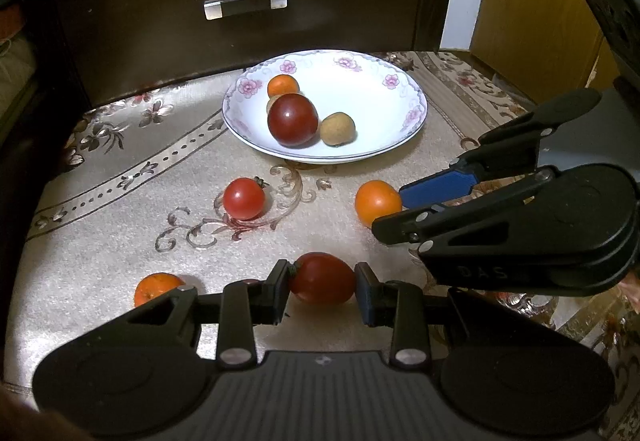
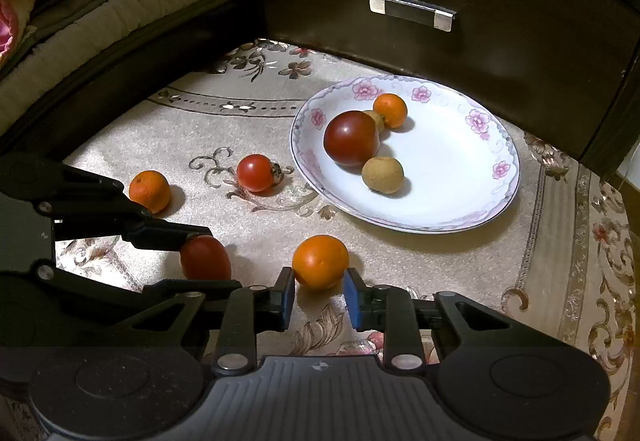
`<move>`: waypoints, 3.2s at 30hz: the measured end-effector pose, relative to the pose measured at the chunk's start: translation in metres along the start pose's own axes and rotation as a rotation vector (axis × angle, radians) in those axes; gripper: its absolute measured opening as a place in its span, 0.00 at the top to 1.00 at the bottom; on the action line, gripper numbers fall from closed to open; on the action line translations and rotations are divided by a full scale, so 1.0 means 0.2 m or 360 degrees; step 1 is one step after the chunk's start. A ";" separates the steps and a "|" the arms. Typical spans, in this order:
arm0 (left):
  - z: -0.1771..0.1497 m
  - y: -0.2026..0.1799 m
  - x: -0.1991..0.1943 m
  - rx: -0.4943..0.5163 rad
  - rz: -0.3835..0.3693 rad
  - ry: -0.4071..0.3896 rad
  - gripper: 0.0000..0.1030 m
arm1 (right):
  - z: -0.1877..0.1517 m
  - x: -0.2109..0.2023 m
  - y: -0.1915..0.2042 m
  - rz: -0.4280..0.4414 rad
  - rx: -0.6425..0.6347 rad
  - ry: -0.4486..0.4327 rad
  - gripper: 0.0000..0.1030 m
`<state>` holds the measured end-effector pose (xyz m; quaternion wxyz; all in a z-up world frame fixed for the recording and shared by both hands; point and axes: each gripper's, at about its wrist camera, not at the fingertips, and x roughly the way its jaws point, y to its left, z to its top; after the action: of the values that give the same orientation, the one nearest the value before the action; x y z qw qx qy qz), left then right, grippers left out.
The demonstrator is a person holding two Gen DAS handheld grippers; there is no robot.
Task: Organize fruits
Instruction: 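Lift the red tomato in the left tool while the right tool lifts the tangerine, then carry the tomato and tangerine in both tools over the white bowl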
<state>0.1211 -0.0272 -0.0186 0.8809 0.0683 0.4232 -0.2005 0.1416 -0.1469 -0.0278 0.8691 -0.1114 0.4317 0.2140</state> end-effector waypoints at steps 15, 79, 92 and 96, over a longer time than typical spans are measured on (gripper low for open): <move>0.01 0.01 -0.01 0.0000 0.0006 -0.0015 0.61 | 0.01 -0.01 0.00 -0.0012 -0.0008 -0.0009 0.81; 0.24 0.06 0.08 -0.0046 0.0034 -0.0116 0.61 | 0.05 -0.06 -0.25 0.0068 0.0280 -0.0015 0.78; 0.20 0.12 0.05 -0.0072 0.0067 -0.0095 0.61 | 0.06 -0.02 -0.14 0.0214 0.0194 0.0062 0.68; 0.18 0.12 0.06 -0.0067 0.0062 -0.0074 0.61 | 0.06 0.02 -0.10 0.0238 0.0176 0.0104 0.68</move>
<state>0.1629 -0.0183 -0.0065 0.8955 0.0532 0.4053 -0.1760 0.1617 -0.1590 -0.0237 0.8411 -0.0376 0.4780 0.2502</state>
